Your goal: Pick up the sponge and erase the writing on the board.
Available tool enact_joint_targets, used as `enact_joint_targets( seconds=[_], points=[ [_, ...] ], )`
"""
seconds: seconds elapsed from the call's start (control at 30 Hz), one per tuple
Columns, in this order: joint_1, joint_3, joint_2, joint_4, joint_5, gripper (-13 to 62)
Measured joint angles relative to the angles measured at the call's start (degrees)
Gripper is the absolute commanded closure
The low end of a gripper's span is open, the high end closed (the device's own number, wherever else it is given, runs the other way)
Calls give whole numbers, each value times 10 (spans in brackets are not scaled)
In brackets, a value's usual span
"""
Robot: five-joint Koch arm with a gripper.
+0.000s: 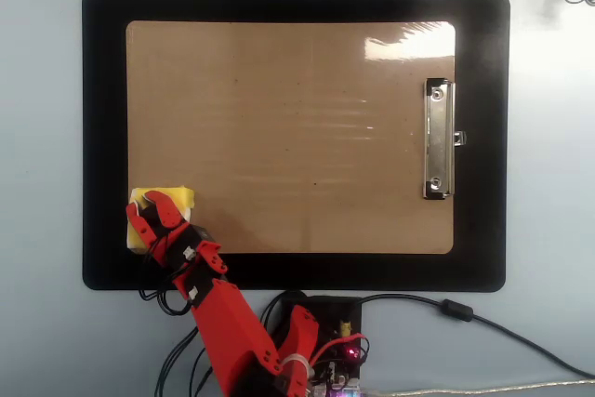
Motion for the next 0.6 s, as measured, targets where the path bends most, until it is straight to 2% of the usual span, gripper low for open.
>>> enact_joint_targets(
  seconds=[0.13,0.17,0.27,0.3,0.6],
  points=[
    [13,4,7,-2,-1,557],
    [14,3,9,-2,-2,505],
    [14,3,9,-5,-2,227],
    [14,-2,6,-5,-2,181],
    [12,-21,31,-1,-2,156]
  ],
)
